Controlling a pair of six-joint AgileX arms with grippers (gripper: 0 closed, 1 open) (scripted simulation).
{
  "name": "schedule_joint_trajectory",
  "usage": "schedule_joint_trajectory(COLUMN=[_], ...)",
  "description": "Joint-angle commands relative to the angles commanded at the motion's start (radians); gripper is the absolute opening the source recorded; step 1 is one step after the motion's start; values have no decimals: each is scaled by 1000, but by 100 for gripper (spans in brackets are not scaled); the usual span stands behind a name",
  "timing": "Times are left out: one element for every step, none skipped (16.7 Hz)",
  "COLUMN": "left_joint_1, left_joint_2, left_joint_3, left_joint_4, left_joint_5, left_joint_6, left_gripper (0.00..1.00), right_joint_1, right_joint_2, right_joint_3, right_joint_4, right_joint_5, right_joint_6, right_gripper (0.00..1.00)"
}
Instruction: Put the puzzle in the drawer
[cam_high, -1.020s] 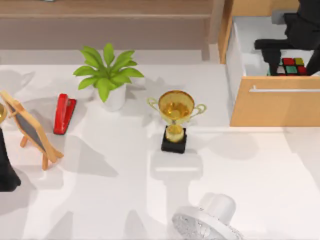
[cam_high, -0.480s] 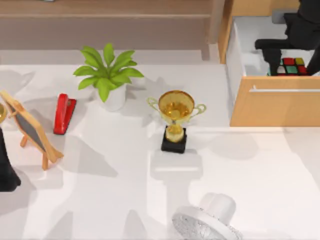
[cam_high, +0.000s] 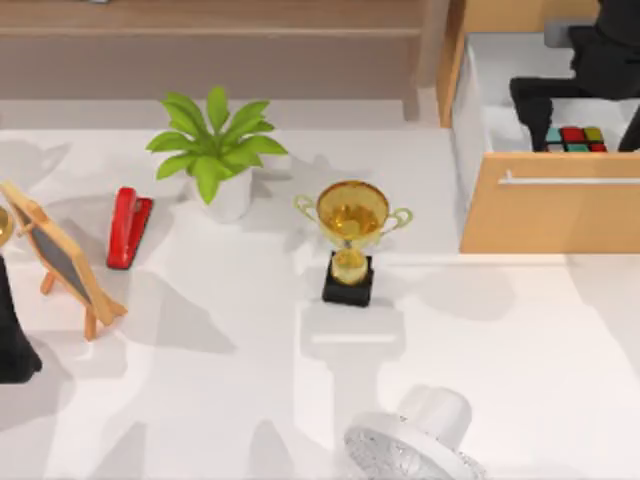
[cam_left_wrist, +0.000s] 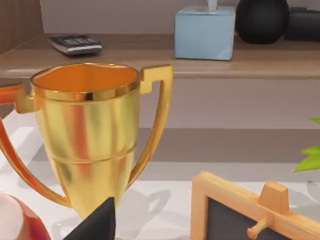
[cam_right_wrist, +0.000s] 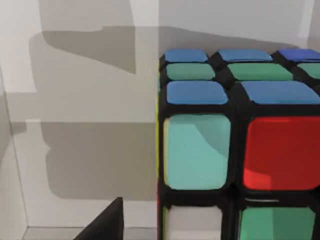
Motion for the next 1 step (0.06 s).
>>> schedule_joint_trajectory(left_joint_1=[0], left_joint_2=[0], left_joint_3=[0], left_joint_4=[0], left_joint_5=[0], left_joint_6=[0], left_gripper=[100], right_joint_1=[0], right_joint_2=[0], right_joint_3=[0], right_joint_4=[0], right_joint_5=[0], right_joint_6=[0], right_gripper=[100])
